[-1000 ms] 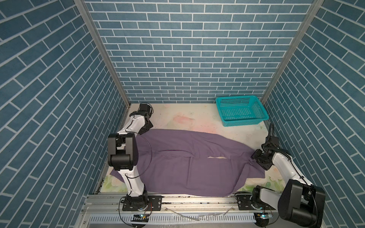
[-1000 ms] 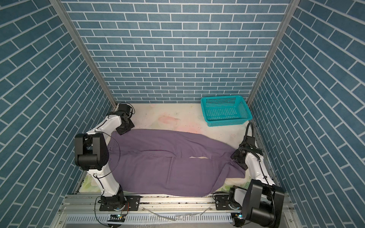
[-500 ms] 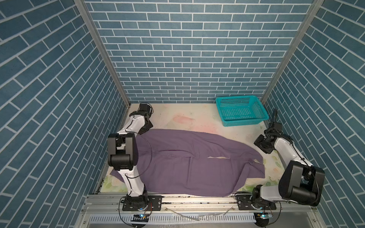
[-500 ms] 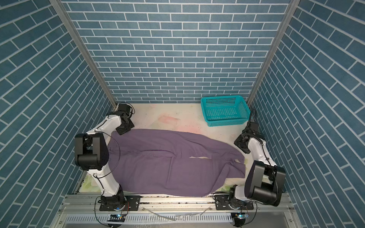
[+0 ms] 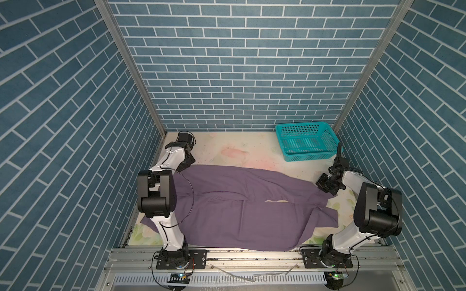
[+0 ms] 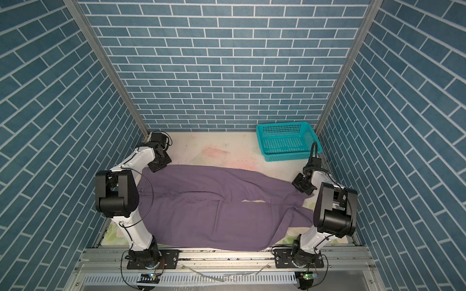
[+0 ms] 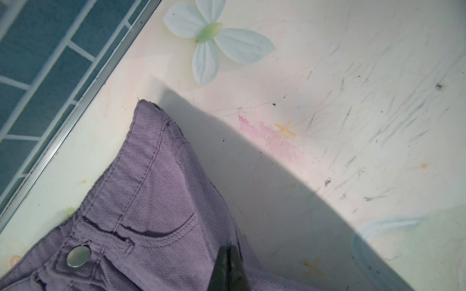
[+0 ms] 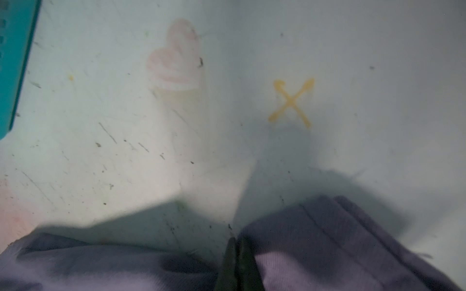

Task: Fold and stack the trousers
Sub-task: Flatten out the trousers at the center of the table.

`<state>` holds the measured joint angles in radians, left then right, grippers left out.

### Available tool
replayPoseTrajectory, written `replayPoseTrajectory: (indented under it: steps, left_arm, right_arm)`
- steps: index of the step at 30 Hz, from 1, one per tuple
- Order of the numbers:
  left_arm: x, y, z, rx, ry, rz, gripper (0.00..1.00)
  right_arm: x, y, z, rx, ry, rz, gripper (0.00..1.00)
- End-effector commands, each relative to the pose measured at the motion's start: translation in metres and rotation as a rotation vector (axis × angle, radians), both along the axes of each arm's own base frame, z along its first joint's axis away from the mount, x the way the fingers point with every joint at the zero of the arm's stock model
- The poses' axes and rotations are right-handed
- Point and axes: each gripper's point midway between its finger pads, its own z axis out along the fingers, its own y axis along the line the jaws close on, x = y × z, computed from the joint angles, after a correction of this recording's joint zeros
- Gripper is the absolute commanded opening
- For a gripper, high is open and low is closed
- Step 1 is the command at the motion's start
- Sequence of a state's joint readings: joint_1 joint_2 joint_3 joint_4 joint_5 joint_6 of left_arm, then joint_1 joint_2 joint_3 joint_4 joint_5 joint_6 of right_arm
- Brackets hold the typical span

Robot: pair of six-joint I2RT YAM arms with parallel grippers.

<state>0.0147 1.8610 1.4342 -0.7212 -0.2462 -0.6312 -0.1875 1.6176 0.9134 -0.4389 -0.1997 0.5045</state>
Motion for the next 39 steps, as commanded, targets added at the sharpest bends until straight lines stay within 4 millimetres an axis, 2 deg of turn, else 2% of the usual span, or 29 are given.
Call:
replayPoseTrajectory:
  steps: [1,3,5,7,9,11,13,14,16,17,19,21,24,29,31,33,35,37,38,39]
  left_arm:
    - [-0.003,0.005,-0.001,0.026,0.026,0.001,0.0]
    - [-0.003,0.005,0.0,0.026,0.024,0.001,0.0]
    - [-0.004,0.005,0.001,0.026,0.024,0.001,0.0]
    - [-0.005,0.006,0.002,0.027,0.018,0.003,0.0]
    - [-0.006,0.006,0.001,0.027,0.017,0.006,0.0]
    - [-0.007,0.006,-0.002,0.025,0.019,0.009,0.0]
    - [-0.007,0.004,-0.005,0.017,0.021,0.01,0.0]
    - [-0.007,0.004,-0.006,0.015,0.024,0.008,0.0]
    - [-0.006,0.004,-0.006,0.017,0.03,0.001,0.0]
    - [-0.005,0.005,-0.005,0.021,0.031,0.0,0.0]
    - [-0.004,0.005,-0.003,0.025,0.03,-0.001,0.0]
    - [-0.002,0.005,-0.001,0.024,0.022,-0.003,0.0]
    - [-0.002,0.004,-0.002,0.021,0.026,-0.005,0.0]
    - [-0.004,0.005,-0.01,0.022,0.044,-0.004,0.0]
    - [-0.003,0.004,-0.012,0.018,0.045,-0.005,0.0]
    - [-0.003,0.003,-0.015,0.013,0.048,-0.005,0.0]
    - [-0.002,0.002,-0.016,0.009,0.049,-0.006,0.0]
    - [0.001,0.001,-0.017,-0.002,0.043,-0.009,0.0]
    - [0.002,0.0,-0.017,-0.007,0.043,-0.011,0.0]
    - [0.004,-0.001,-0.016,-0.009,0.038,-0.013,0.0]
  right_arm:
    - [0.012,-0.006,0.032,-0.046,-0.081,-0.002,0.0]
    - [0.02,-0.017,0.069,-0.118,-0.141,-0.007,0.0]
    - [0.026,-0.029,0.113,-0.204,-0.231,-0.019,0.0]
    - [0.023,-0.042,0.164,-0.301,-0.355,-0.058,0.0]
    - [0.012,-0.054,0.195,-0.386,-0.431,-0.109,0.0]
    - [-0.002,-0.059,0.208,-0.427,-0.478,-0.142,0.0]
    - [-0.013,-0.056,0.196,-0.424,-0.473,-0.14,0.0]
    - [-0.017,-0.055,0.184,-0.416,-0.448,-0.131,0.07]
    - [-0.027,-0.051,0.145,-0.393,-0.328,-0.105,0.49]
    - [-0.034,-0.051,0.125,-0.383,-0.254,-0.096,0.61]
    - [-0.044,-0.048,0.094,-0.354,-0.135,-0.081,0.68]
    - [-0.049,-0.044,0.074,-0.318,-0.077,-0.085,0.71]
    - [-0.049,-0.041,0.07,-0.286,-0.076,-0.11,0.72]
    - [-0.029,-0.036,0.078,-0.234,-0.102,-0.103,0.66]
    - [-0.022,-0.032,0.073,-0.202,-0.097,-0.104,0.65]
    - [-0.017,-0.03,0.062,-0.178,-0.078,-0.103,0.58]
    - [-0.015,-0.028,0.048,-0.158,-0.045,-0.103,0.39]
    - [-0.013,-0.024,0.033,-0.128,-0.014,-0.096,0.04]
    - [-0.012,-0.023,0.028,-0.117,-0.002,-0.093,0.0]
    - [-0.011,-0.022,0.023,-0.11,0.01,-0.092,0.0]
